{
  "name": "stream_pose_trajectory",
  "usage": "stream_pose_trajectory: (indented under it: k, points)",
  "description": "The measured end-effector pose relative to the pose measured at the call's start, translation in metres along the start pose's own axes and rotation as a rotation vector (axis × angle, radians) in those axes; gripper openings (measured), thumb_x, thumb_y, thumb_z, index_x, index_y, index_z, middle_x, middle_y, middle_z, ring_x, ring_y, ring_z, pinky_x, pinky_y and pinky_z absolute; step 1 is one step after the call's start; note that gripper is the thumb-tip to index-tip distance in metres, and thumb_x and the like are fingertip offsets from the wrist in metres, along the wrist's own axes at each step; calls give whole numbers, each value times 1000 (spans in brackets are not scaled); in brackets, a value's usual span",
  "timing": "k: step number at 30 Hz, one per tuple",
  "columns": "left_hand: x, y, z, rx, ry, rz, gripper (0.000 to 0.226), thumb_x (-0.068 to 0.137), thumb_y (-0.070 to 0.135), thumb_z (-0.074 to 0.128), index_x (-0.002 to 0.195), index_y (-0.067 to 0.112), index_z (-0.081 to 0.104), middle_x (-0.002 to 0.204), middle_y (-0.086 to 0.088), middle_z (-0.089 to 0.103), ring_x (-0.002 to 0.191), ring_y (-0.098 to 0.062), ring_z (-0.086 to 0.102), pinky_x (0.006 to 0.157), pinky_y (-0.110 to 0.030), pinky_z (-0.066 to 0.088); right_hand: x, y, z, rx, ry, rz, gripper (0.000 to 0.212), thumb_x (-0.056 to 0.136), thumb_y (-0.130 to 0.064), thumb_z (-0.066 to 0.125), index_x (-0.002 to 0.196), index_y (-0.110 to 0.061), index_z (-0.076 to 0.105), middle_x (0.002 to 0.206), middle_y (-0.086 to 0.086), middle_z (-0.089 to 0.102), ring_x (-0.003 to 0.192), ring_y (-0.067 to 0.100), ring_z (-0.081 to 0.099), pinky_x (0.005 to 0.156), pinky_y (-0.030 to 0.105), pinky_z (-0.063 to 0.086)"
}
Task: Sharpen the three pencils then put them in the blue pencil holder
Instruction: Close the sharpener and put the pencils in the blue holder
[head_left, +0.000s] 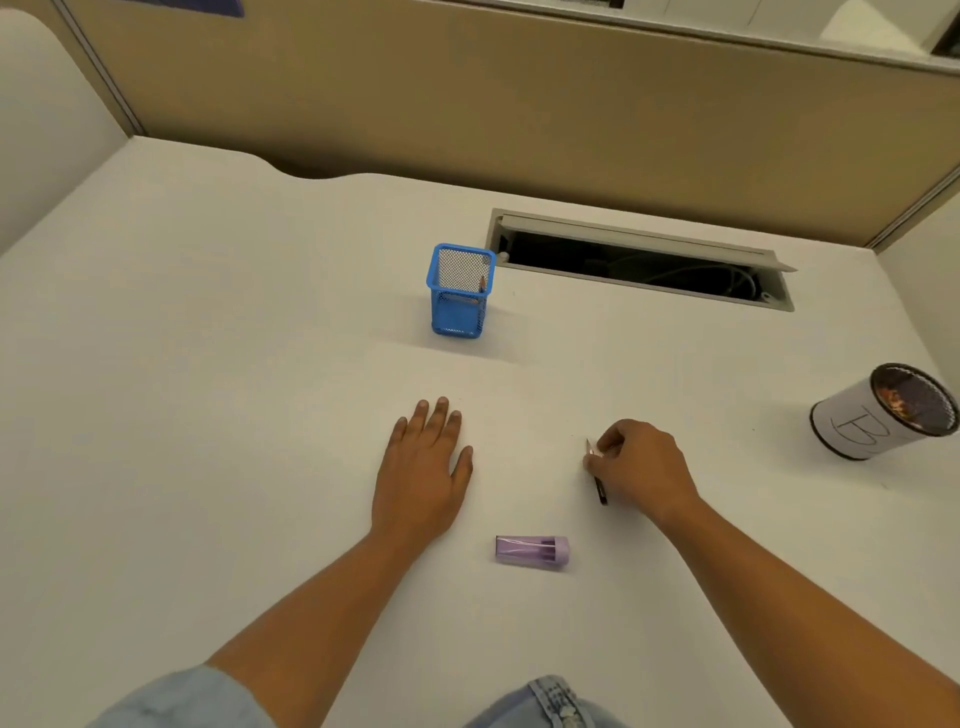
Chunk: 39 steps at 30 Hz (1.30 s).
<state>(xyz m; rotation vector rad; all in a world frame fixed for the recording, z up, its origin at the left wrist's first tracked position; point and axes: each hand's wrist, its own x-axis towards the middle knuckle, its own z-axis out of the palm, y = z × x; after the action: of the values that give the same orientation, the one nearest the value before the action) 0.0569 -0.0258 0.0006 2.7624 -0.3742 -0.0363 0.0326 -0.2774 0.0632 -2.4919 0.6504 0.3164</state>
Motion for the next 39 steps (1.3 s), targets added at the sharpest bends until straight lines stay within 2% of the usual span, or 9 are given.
stream_pose_trajectory:
  k: [5, 12, 15, 19, 21, 24, 30, 35, 39]
  points:
    - [-3, 1, 0, -21, -8, -19, 62, 94, 48, 21, 147, 19, 37, 158, 0, 30, 148, -19, 21, 122, -39, 16, -8, -4, 1, 6, 7, 3, 17, 75, -27, 68, 92, -26, 62, 84, -7, 67, 79, 20, 65, 66, 29, 51]
    - [-5, 1, -2, -41, -10, -21, 61, 94, 48, 23, 148, 22, 35, 159, 3, 27, 149, -15, 18, 123, -36, 13, 0, -56, -35, 205, 59, -176, 10, 74, -12, 69, 75, -20, 65, 71, 1, 69, 65, 21, 68, 60, 34, 56]
    - [-4, 1, -3, -55, -2, -22, 60, 94, 48, 24, 148, 23, 35, 159, 4, 28, 149, -14, 18, 123, -36, 14, 9, -96, -52, 276, 99, -257, 6, 82, -10, 70, 85, -14, 69, 69, 2, 68, 60, 14, 63, 54, 25, 47]
    - [-4, 1, -2, -70, 1, -21, 59, 95, 47, 25, 148, 24, 34, 160, 6, 25, 149, -13, 16, 123, -35, 13, 26, -145, -65, 360, 145, -353, 10, 87, -13, 68, 95, -13, 73, 81, 4, 72, 74, 15, 70, 66, 30, 59]
    - [-3, 0, -2, -76, 6, -19, 58, 95, 46, 28, 148, 24, 34, 159, 6, 26, 149, -13, 17, 123, -34, 12, 36, -163, -66, 360, 150, -387, 7, 87, -13, 68, 92, -14, 71, 77, 3, 73, 70, 12, 71, 62, 27, 59]
    - [-3, -1, -2, -84, 18, -18, 56, 95, 45, 32, 146, 23, 38, 158, 5, 30, 148, -14, 20, 122, -35, 16, 55, -186, -61, 300, 167, -427, 2, 85, -16, 71, 87, -17, 72, 73, -1, 73, 65, 9, 71, 56, 23, 54]
    - [-2, -1, -1, -98, 32, -16, 53, 94, 43, 38, 143, 22, 44, 156, 5, 35, 147, -15, 24, 118, -35, 13, 91, -210, -39, 41, 188, -478, 10, 87, -21, 69, 93, -17, 76, 88, 2, 75, 77, 15, 67, 70, 32, 58]
    - [1, 0, -1, -93, 43, -17, 52, 93, 42, 40, 140, 21, 48, 154, 3, 39, 146, -17, 28, 116, -37, 16, 110, -224, -25, -184, 122, -456, 16, 86, -29, 71, 93, -16, 77, 94, 6, 75, 83, 22, 67, 59, 30, 51]
    - [2, 1, -1, -84, 41, -23, 53, 93, 41, 40, 141, 21, 46, 155, 3, 37, 146, -17, 27, 119, -39, 20, 122, -230, -19, -295, 69, -432, 21, 85, -31, 70, 96, -14, 76, 96, 8, 75, 85, 23, 67, 64, 34, 57]
